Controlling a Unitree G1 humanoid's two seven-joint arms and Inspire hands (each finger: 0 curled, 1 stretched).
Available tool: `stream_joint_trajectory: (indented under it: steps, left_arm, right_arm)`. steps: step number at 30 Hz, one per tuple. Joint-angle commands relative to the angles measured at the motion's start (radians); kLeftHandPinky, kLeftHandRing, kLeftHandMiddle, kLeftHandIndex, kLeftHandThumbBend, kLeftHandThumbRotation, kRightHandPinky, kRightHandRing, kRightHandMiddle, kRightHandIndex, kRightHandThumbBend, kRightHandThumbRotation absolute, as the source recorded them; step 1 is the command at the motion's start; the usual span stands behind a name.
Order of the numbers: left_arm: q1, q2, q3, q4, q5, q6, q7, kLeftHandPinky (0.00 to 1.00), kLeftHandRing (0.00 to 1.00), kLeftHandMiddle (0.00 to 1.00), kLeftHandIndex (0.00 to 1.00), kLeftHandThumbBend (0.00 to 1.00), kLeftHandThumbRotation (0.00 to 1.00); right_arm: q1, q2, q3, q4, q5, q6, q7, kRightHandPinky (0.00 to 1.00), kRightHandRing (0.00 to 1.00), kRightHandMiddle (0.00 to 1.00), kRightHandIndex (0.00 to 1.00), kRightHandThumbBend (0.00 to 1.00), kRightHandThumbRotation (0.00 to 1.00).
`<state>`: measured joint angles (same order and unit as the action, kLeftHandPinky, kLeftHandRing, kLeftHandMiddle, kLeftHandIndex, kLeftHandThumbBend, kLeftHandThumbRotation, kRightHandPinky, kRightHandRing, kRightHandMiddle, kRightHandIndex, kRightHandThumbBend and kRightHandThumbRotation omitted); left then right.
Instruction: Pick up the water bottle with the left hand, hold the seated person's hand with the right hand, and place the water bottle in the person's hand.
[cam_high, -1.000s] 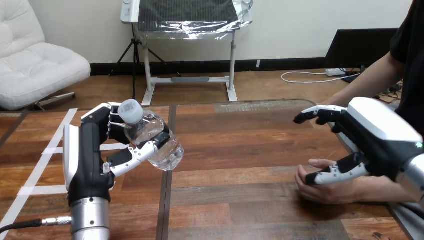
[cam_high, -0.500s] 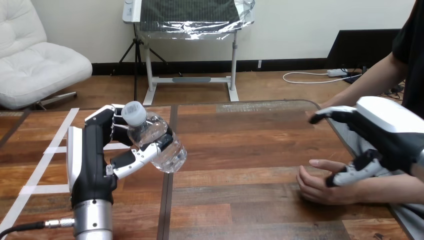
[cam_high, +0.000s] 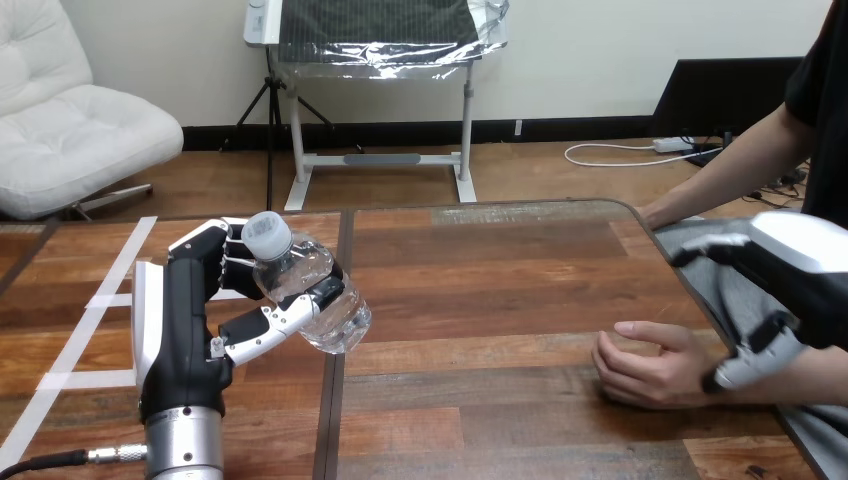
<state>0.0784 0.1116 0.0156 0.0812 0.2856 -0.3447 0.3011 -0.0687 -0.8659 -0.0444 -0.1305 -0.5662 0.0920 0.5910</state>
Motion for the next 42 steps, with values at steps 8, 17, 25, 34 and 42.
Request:
stream_joint_trajectory:
  steps: [8, 17, 25, 34, 42]
  left_arm:
    - [-0.056, 0.002, 0.005, -0.065, 0.001, -0.037, -0.004, 0.43, 0.42, 0.44, 0.49, 0.64, 0.00]
    - [-0.059, 0.003, 0.007, -0.060, 0.004, -0.037, -0.007, 0.43, 0.42, 0.44, 0.50, 0.64, 0.00]
    - [-0.062, 0.002, 0.007, -0.051, 0.001, -0.040, -0.008, 0.44, 0.42, 0.44, 0.50, 0.64, 0.00]
    - [-0.060, 0.000, 0.006, -0.062, 0.005, -0.030, -0.008, 0.43, 0.41, 0.44, 0.50, 0.64, 0.00]
    - [-0.061, 0.004, 0.008, -0.053, 0.002, -0.042, -0.009, 0.43, 0.41, 0.44, 0.50, 0.64, 0.00]
  right_arm:
    - [-0.131, -0.065, 0.047, 0.061, -0.055, 0.023, 0.068, 0.83, 0.94, 0.94, 0.89, 0.79, 0.16]
    - [-0.176, -0.078, 0.076, 0.127, -0.077, 0.015, 0.101, 0.84, 0.95, 0.95, 0.90, 0.79, 0.15]
    - [-0.221, -0.086, 0.119, 0.193, -0.108, 0.008, 0.119, 0.84, 0.94, 0.95, 0.90, 0.80, 0.13]
    - [-0.271, -0.077, 0.163, 0.250, -0.137, 0.030, 0.158, 0.87, 0.95, 0.96, 0.91, 0.79, 0.10]
    - [-0.307, -0.074, 0.213, 0.280, -0.190, 0.033, 0.181, 0.87, 0.96, 0.96, 0.91, 0.76, 0.09]
